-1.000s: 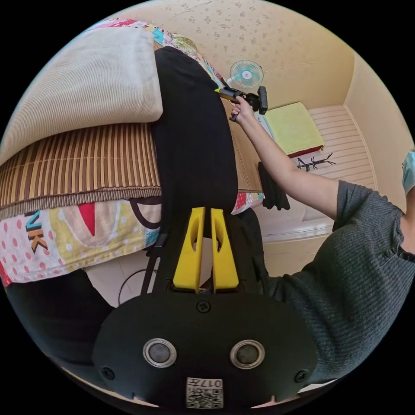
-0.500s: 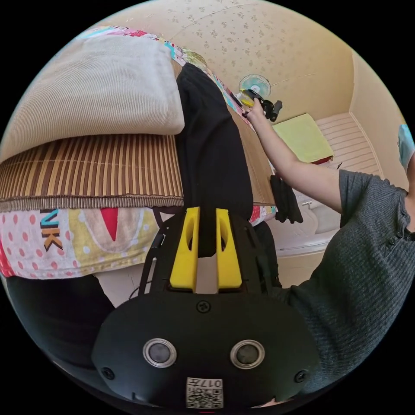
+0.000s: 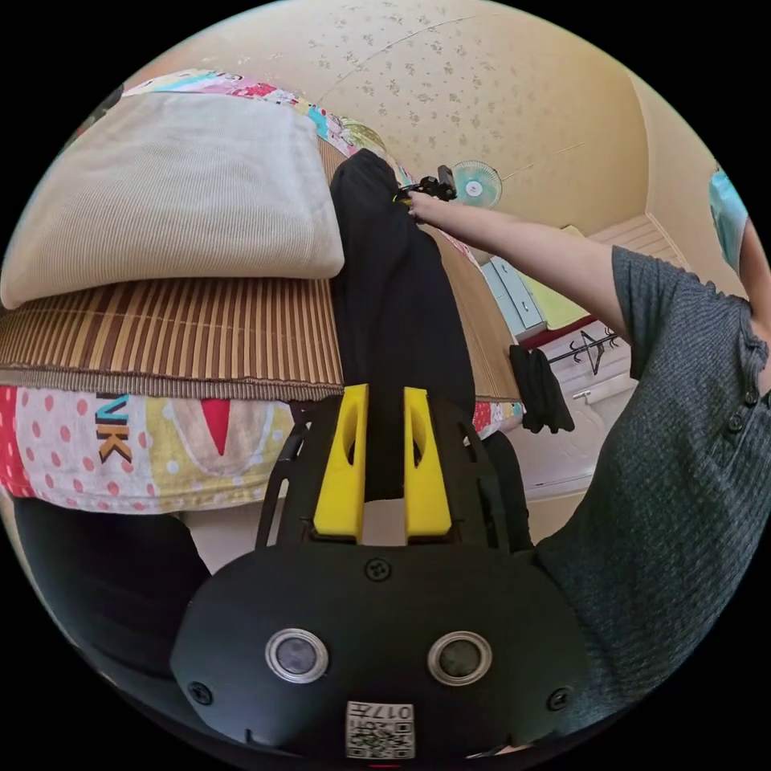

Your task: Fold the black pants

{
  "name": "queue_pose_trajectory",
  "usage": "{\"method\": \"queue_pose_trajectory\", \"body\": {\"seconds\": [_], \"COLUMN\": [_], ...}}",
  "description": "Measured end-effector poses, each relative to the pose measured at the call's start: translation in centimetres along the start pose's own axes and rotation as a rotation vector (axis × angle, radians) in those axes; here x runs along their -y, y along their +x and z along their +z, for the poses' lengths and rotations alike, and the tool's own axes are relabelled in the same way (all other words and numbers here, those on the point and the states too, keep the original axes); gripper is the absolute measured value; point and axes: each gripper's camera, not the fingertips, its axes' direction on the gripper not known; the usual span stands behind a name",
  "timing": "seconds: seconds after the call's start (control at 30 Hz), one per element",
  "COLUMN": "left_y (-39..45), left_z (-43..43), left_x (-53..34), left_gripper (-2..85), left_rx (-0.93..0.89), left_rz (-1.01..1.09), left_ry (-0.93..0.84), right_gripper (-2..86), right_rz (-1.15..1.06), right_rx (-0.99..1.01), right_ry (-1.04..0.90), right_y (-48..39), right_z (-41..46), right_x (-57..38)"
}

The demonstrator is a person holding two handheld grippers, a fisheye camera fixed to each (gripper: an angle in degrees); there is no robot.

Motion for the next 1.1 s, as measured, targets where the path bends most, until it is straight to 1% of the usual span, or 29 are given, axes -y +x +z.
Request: {"method": "queue_pose_trajectory", "body": {"seconds": [0.07,0.13,0.17,0.2,0.23,0.27,0.33,0.37,0.4,0.43,0.5,0.57,0.63,0.7,0.77,0.83,0.9,0.97,1.03,1.1], "left_y": [0.4,0.7,0.8,1.0,1.1,1.3,1.6,1.8,2.1,2.4,3.5,4.1,4.5,5.2,5.8,6.1,6.2,6.1,6.2,6.2], "left_z": [0.0,0.2,0.2,0.3,0.4,0.9,2.2,3.4,4.3,4.5,4.8,5.4,6.0,6.6,6.6,6.3,5.5,5.2,5.5,6.2], "left_x": [-0.1,-0.2,-0.2,-0.2,-0.2,-0.1,0.0,-0.1,-0.4,-0.6,-1.2,-1.3,-0.8,0.1,0.6,0.8,0.9,0.7,0.4,0.1], "left_gripper": [8.1,8.5,8.6,8.7,8.6,8.6,8.6,8.7,8.6,8.6,8.7,8.4,7.8,6.5,4.9,3.3,1.8,0.5,-0.4,-0.8], "left_rx": [0.038,0.063,0.069,0.065,0.062,0.064,0.092,0.115,0.139,0.148,0.19,0.231,0.251,0.273,0.282,0.258,0.21,0.218,0.226,0.201], "left_rz": [0.013,0.015,0.009,0.012,0.015,0.019,0.019,0.015,0.01,0.013,0.045,0.065,0.064,0.062,0.082,0.105,0.104,0.091,0.1,0.104], "left_ry": [-0.015,-0.033,-0.036,-0.038,-0.044,-0.066,-0.138,-0.207,-0.25,-0.242,-0.205,-0.206,-0.235,-0.297,-0.333,-0.344,-0.328,-0.32,-0.318,-0.333], "right_gripper": [4.9,3.8,4.1,4.7,6.0,6.6,7.6,7.7,7.7,7.6,7.3,6.7,4.3,2.3,1.7,1.8,2.7,5.8,10.8,9.3], "right_rz": [-0.003,-0.143,-0.181,-0.23,-0.242,-0.238,-0.119,-0.094,-0.074,-0.062,0.018,0.006,-0.071,-0.136,-0.18,-0.169,-0.102,-0.035,-0.024,-0.032], "right_rx": [0.071,0.313,0.361,0.423,0.443,0.442,0.462,0.488,0.541,0.591,0.627,0.684,0.812,0.87,0.783,0.723,0.658,0.624,0.703,0.689], "right_ry": [0.122,0.246,0.254,0.245,0.208,0.187,0.091,0.061,0.026,0.041,0.05,-0.028,-0.174,-0.228,-0.223,-0.073,-0.009,-0.026,-0.154,-0.191], "right_y": [1.0,3.1,3.7,5.1,6.6,7.4,11.0,11.8,12.9,14.0,15.1,14.8,13.5,12.6,12.6,14.5,16.2,17.5,17.5,17.0], "right_z": [-3.4,-7.5,-8.3,-9.4,-10.2,-10.5,-10.8,-10.8,-11.2,-12.4,-13.6,-13.5,-12.6,-12.5,-13.3,-16.0,-16.8,-15.9,-12.7,-11.6], "right_x": [-4.2,-13.1,-15.7,-20.8,-26.0,-28.7,-39.4,-41.9,-46.5,-50.6,-55.1,-57.0,-57.1,-56.4,-55.6,-55.3,-55.3,-54.9,-53.9,-53.6]}}
